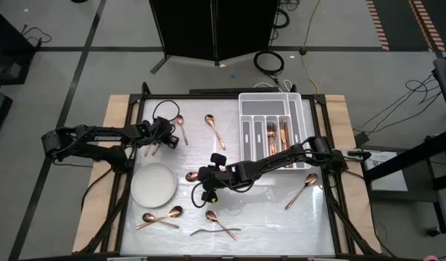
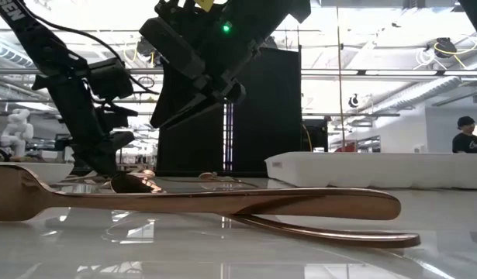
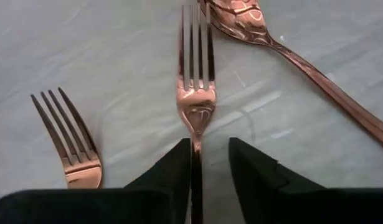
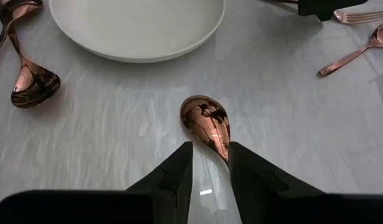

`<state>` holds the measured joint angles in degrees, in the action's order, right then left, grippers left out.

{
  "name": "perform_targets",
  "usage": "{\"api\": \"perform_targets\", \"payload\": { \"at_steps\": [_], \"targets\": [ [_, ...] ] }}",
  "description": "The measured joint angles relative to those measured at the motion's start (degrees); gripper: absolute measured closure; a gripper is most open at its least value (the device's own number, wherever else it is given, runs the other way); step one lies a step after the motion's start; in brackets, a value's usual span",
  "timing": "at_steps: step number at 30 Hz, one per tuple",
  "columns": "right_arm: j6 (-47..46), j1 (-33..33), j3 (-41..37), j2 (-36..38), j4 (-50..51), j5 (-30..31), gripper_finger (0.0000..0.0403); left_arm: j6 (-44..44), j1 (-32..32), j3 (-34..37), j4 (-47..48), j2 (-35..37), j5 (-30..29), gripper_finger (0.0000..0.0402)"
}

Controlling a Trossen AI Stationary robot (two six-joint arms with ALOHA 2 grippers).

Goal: Sort silverware
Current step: Put the bronze fork into the silverware tray

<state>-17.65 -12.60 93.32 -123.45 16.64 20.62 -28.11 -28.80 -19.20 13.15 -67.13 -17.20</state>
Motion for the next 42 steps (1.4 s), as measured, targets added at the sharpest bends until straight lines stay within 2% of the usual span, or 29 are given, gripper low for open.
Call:
{"api": "perform_targets", "payload": {
  "at_steps": [6,20,25,28,36,42],
  "targets": [
    [0.4,0.0,0.0,0.0,0.0,0.0,0.031,0.7,0.0,0.0,0.2,0.0,0.2,0.0346],
    [0.4,0.0,0.0,0.0,0.0,0.0,0.031,1.6,-0.1,0.0,1.5,0.0,0.4,0.0355],
    [0.4,0.0,0.0,0.0,0.2,0.0,0.031,3.6,-0.1,0.0,1.4,0.2,-0.7,0.0388],
    [0.4,0.0,0.0,0.0,1.3,0.0,0.031,4.7,-0.2,0.0,1.5,0.8,-2.2,0.0393],
    [-1.1,0.0,0.0,0.0,3.9,0.0,0.031,5.2,-0.1,0.0,2.8,6.4,-7.1,0.0392],
    [-3.7,0.0,0.0,0.0,4.0,0.6,0.031,6.7,-0.1,0.0,2.8,14.1,-7.2,0.0392]
  ]
}}
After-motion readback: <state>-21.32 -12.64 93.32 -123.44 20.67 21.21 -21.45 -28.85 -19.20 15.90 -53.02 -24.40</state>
